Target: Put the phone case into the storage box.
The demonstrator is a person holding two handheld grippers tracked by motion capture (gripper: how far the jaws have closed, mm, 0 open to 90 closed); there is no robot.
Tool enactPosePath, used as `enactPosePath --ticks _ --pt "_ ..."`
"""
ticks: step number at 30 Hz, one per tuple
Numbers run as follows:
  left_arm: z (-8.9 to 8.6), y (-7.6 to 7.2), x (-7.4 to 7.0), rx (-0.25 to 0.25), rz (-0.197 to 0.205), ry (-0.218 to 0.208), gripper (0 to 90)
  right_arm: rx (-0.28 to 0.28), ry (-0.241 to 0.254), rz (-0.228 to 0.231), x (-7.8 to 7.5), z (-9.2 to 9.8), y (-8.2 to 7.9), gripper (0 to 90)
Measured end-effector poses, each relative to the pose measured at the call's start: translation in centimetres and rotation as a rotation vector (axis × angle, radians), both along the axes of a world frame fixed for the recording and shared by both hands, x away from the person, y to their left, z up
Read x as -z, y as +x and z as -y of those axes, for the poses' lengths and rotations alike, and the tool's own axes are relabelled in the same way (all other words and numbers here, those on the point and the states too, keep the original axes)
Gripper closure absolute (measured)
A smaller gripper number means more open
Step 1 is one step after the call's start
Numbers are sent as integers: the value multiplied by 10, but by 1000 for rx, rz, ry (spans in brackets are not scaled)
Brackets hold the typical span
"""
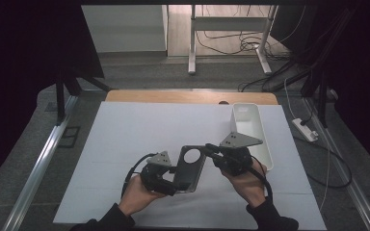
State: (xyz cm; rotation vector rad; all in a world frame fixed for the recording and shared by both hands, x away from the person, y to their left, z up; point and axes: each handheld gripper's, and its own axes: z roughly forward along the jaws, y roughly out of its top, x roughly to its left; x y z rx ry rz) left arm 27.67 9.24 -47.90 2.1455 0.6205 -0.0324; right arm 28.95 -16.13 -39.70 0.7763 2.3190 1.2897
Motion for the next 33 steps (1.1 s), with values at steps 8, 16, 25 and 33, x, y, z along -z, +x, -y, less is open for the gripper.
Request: enactPosePath --ticks 8,16,25,33 --pt "-13 -2 -5 -31 31 -12 104 14 -13 -8 -1 5 4 793" --pt "-27 -8 -3 -71 66 -15 53 39 -31 -7 -4 12 10 793" --pt "-42 -16 3 -149 111 7 16 61 -17 6 -10 19 15 793" --pt "-62 -25 9 -222 125 18 0 67 -13 -3 -15 23 20 794"
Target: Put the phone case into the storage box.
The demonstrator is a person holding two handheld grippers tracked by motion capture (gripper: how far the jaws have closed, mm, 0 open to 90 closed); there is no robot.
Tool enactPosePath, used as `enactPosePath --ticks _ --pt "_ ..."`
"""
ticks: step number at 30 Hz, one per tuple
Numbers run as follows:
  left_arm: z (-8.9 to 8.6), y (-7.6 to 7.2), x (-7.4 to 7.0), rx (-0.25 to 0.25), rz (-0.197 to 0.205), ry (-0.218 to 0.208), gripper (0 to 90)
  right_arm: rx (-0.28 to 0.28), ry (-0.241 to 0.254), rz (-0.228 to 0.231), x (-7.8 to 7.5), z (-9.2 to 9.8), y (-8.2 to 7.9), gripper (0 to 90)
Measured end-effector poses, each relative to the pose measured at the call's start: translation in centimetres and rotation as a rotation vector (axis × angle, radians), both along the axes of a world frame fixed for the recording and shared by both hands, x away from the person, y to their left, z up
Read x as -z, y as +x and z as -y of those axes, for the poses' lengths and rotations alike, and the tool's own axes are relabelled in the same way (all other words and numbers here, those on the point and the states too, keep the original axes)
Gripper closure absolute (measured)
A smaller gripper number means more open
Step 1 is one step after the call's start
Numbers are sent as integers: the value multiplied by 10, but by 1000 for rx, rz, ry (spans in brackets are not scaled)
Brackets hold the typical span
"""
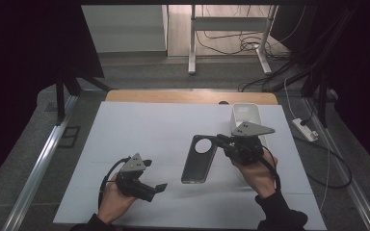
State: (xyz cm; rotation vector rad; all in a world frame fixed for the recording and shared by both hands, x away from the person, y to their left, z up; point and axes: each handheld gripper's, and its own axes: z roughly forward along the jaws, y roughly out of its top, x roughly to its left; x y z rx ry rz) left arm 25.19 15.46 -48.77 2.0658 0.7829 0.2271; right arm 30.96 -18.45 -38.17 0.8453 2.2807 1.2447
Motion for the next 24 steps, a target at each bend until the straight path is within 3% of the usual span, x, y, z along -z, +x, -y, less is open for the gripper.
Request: enactPosePath --ticks 7,16,24 --pt "-19 -13 1 -54 18 -19 0 10 13 -6 -4 7 8 793" --pt "-43 -34 4 -141 42 16 0 34 21 6 -14 14 17 794" --pt "-61 -47 6 -204 51 5 0 48 33 19 -23 22 25 794"
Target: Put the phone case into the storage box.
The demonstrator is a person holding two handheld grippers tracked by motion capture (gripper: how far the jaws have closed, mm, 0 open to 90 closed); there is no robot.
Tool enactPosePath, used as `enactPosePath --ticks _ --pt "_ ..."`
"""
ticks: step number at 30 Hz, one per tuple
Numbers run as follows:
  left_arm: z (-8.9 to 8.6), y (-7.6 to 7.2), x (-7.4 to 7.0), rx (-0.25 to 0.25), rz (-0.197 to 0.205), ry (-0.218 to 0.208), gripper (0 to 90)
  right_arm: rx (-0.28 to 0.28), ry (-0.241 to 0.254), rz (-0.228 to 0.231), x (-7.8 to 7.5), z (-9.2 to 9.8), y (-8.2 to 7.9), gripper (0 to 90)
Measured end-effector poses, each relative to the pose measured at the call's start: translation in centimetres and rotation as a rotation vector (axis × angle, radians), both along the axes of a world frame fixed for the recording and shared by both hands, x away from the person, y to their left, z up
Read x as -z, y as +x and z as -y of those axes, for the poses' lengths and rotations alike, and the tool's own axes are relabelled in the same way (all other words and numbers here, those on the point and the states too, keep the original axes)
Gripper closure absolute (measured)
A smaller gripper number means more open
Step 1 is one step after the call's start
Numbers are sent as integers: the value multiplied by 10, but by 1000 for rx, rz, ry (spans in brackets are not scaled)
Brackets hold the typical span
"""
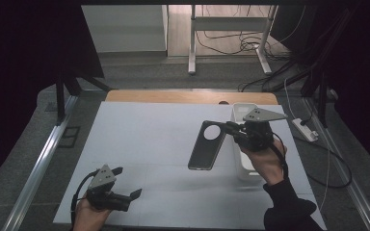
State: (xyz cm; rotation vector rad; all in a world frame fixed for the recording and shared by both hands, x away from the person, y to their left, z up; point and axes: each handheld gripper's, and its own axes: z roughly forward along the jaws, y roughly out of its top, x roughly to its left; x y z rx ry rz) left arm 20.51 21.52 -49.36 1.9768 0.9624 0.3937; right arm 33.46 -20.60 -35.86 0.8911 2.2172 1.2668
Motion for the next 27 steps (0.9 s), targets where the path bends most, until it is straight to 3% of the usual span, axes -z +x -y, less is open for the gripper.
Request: enactPosePath --ticks 13,27 --pt "-23 -17 7 -74 6 3 0 49 7 20 -11 16 18 794" --pt "-32 -25 10 -105 8 20 0 107 2 52 -24 39 38 795"
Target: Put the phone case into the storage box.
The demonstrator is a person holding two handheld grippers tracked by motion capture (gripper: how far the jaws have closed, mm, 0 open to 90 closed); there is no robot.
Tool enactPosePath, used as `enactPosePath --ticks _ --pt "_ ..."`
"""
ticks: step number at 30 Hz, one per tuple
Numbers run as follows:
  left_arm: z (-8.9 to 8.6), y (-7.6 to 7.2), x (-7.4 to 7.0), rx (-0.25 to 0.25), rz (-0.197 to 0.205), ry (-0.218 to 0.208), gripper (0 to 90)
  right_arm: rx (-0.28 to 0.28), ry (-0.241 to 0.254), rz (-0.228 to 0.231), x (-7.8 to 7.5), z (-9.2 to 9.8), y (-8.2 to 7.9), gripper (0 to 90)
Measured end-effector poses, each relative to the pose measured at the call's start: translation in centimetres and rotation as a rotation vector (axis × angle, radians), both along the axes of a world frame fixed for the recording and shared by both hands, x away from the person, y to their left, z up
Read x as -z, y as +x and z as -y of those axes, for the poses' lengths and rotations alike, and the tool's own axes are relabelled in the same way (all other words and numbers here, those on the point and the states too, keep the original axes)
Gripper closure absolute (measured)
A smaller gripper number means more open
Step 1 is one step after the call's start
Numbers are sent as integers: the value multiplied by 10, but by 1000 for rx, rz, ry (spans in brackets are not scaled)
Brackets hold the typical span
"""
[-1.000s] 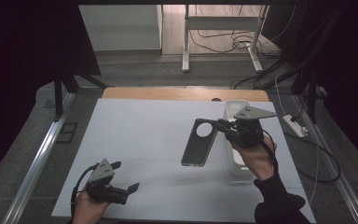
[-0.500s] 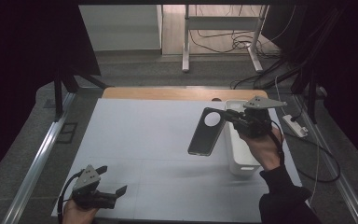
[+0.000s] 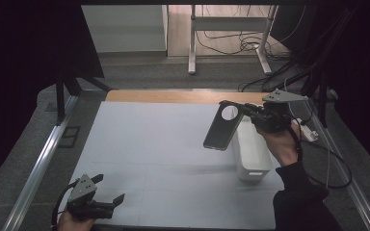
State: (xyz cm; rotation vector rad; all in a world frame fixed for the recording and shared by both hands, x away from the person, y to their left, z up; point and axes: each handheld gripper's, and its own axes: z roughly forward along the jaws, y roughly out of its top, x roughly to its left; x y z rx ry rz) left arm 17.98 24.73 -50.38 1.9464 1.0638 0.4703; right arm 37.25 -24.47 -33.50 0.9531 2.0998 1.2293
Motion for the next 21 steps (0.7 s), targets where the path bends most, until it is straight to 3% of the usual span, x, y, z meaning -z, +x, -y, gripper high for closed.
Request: enactPosePath --ticks 21 --pt "3 2 1 11 -22 33 0 78 -42 36 -13 29 27 795"
